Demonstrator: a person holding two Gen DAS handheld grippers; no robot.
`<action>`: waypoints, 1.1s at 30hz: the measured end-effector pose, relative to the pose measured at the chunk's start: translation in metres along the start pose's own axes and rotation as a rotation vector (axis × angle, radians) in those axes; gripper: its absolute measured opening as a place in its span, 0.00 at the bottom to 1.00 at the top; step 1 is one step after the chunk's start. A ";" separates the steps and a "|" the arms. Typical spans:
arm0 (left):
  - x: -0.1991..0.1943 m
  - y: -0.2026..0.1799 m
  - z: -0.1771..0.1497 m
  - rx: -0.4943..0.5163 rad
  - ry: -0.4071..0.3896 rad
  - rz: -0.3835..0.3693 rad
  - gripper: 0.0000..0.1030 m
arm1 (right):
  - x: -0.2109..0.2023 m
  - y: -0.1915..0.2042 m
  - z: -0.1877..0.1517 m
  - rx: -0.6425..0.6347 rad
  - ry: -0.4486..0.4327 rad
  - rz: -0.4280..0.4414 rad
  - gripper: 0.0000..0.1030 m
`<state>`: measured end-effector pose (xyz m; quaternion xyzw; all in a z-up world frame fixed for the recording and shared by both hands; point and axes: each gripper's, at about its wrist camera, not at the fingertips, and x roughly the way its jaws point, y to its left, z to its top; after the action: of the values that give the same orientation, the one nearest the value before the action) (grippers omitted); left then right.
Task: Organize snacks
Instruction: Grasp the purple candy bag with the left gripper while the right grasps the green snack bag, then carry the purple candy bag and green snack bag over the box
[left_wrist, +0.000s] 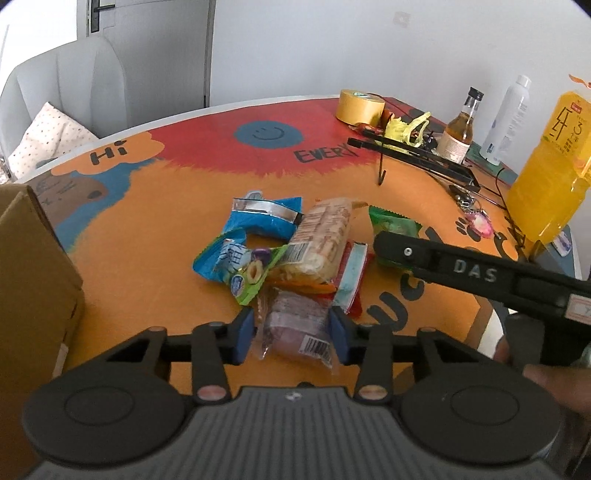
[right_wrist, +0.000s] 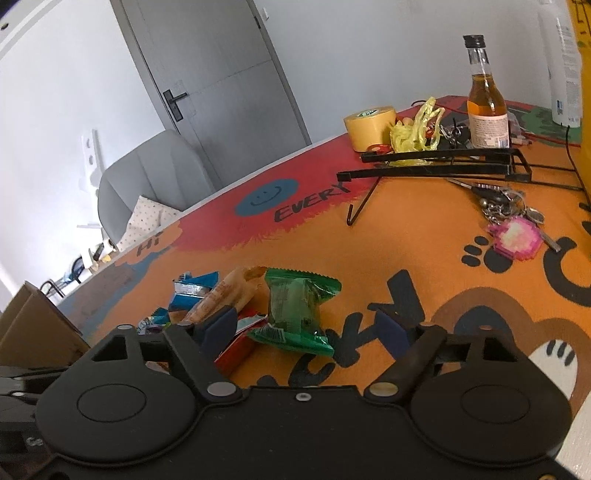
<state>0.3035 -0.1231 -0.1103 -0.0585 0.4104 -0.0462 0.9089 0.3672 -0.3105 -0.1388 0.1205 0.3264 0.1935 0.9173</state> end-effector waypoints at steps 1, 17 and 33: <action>-0.002 0.001 0.000 -0.003 -0.001 -0.003 0.39 | 0.001 0.001 0.000 -0.010 0.002 -0.003 0.75; -0.064 0.018 -0.004 -0.037 -0.130 -0.002 0.36 | -0.033 0.024 -0.011 -0.078 -0.011 0.064 0.25; -0.155 0.068 -0.022 -0.049 -0.281 0.068 0.36 | -0.071 0.075 -0.015 -0.119 -0.062 0.145 0.25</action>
<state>0.1872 -0.0366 -0.0200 -0.0728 0.2818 0.0034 0.9567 0.2857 -0.2726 -0.0848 0.0951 0.2761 0.2745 0.9162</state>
